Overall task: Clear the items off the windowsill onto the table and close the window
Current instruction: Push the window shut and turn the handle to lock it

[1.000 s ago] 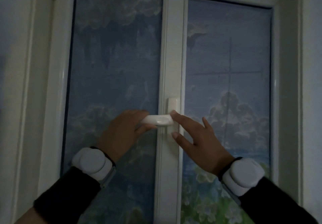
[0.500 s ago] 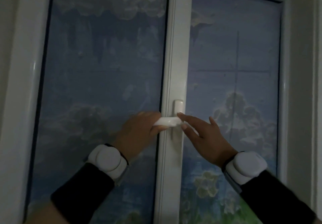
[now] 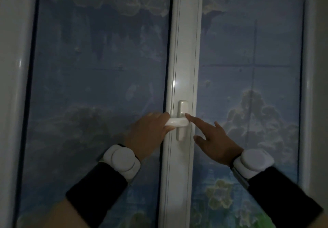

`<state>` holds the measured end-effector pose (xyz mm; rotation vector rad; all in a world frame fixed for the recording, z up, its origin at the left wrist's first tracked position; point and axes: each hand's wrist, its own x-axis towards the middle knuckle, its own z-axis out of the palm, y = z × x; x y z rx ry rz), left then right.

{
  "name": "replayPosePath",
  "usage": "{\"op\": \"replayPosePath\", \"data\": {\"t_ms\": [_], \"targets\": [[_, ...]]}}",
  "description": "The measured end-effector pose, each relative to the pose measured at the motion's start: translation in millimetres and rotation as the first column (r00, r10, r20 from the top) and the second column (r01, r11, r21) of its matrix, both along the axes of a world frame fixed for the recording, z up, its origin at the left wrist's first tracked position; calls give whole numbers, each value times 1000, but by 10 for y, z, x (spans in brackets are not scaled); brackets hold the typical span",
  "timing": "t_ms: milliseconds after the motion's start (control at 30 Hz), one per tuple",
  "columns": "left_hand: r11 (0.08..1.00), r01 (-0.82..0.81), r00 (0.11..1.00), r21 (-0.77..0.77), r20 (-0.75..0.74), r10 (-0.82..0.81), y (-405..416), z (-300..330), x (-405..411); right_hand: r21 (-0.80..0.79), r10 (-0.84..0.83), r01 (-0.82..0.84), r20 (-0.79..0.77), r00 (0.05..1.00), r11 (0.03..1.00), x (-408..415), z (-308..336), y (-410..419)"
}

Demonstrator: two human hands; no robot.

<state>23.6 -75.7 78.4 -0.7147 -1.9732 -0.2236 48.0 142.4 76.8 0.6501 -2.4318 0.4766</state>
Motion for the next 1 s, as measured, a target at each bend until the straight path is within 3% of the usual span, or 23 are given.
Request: {"op": "replayPosePath", "data": {"t_ms": [400, 833, 900, 1000], "targets": [[998, -34, 995, 46, -94, 38, 37, -28, -114, -13, 9, -9, -19, 1000, 1000, -114, 2, -38], [997, -60, 996, 42, -65, 62, 65, -65, -162, -45, 37, -37, -3, 999, 998, -176, -14, -20], [996, -64, 998, 68, -20, 65, 61, -136, -173, -36, 41, -40, 5, 999, 999, -171, -7, -27], [976, 34, 981, 214, 179, -74, 218, -396, -179, -12, 43, -43, 10, 999, 999, -150, 16, -25]]}}
